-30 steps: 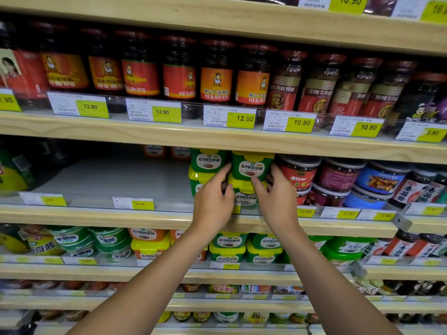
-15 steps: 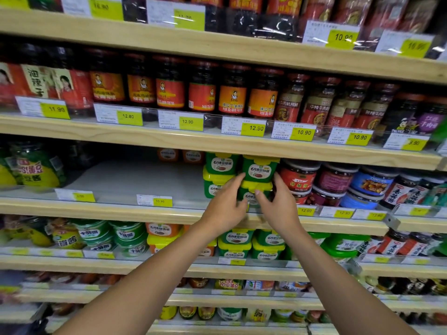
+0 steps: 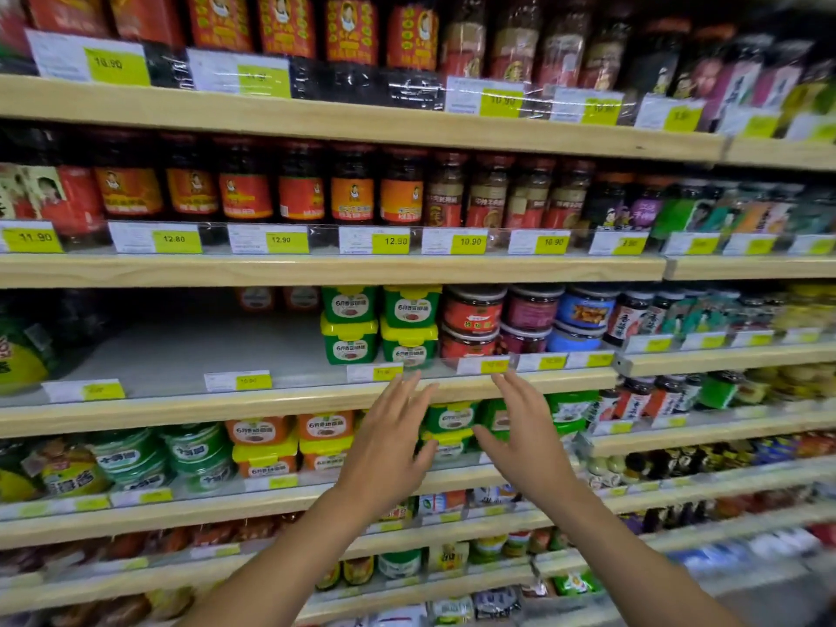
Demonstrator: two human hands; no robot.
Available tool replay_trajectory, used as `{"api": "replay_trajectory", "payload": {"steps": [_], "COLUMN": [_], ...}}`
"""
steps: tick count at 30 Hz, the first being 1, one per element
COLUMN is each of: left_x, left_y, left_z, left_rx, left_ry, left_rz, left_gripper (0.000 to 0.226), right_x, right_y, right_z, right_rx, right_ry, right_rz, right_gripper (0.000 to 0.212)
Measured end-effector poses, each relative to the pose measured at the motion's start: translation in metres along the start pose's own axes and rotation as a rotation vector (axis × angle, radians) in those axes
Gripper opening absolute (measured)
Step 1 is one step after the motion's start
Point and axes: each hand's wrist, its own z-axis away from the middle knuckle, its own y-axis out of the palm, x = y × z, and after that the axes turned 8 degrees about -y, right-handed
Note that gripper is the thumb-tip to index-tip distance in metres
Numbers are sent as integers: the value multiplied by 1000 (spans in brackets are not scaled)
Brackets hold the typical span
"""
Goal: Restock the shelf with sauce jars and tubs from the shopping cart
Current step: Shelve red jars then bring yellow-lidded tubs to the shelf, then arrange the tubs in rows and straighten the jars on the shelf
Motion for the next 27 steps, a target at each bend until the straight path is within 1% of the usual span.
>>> {"api": "replay_trajectory", "payload": {"steps": [5, 9, 12, 14, 16, 20, 27], "left_x": [-56, -111, -164, -204, -244, -321, -452], "left_y": [43, 98, 140, 165, 189, 236, 296], "left_z": [25, 44, 56, 64, 72, 85, 106], "left_rx": [152, 279, 378, 422, 454, 508, 623], "left_ry": [1, 36, 62, 94, 123, 226, 417], "left_rz": [-8, 18, 74, 81, 89, 78, 75], "left_gripper": [70, 72, 74, 75, 75, 73, 77], "right_x": [-55, -108, -146, -174, -202, -249, -296], "right_y": [-25, -61, -95, -117, -138, -180, -250], "right_z": [71, 141, 197, 235, 274, 353, 465], "right_rx": [50, 33, 63, 86, 90, 39, -37], "right_ry": [92, 152, 294, 396, 460, 571, 838], "right_rz": [63, 80, 79, 106, 114, 158, 204], "right_gripper": [75, 72, 70, 73, 75, 76, 74]}}
